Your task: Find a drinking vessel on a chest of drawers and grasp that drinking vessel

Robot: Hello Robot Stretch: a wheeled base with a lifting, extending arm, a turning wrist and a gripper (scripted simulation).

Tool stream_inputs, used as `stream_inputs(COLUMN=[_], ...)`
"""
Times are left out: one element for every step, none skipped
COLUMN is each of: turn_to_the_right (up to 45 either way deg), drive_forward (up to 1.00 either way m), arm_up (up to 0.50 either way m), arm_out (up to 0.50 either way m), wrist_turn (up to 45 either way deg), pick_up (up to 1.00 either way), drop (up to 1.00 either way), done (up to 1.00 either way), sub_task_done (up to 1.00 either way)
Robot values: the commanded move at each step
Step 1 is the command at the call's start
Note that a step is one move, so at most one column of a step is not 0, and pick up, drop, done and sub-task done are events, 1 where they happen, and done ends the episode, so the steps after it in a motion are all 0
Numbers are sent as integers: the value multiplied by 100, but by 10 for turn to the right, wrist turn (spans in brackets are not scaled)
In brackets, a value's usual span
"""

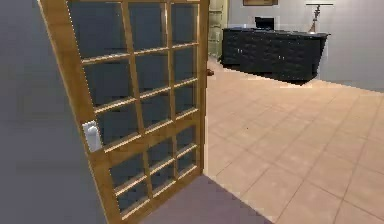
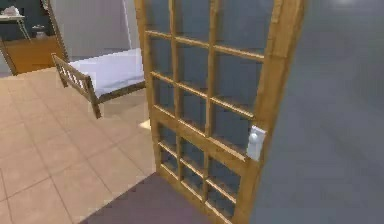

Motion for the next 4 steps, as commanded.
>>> stream_inputs(turn_to_the_right=[360,0,30,0], drive_forward=[0,100,0,100], arm_up=[0,0,0,0], arm_out=[0,0,0,0], wrist_turn=[0,0,0,0], pick_up=[0,0,0,0], drop=[0,0,0,0], done=[0,0,0,0], sub_task_done=[0,0,0,0])
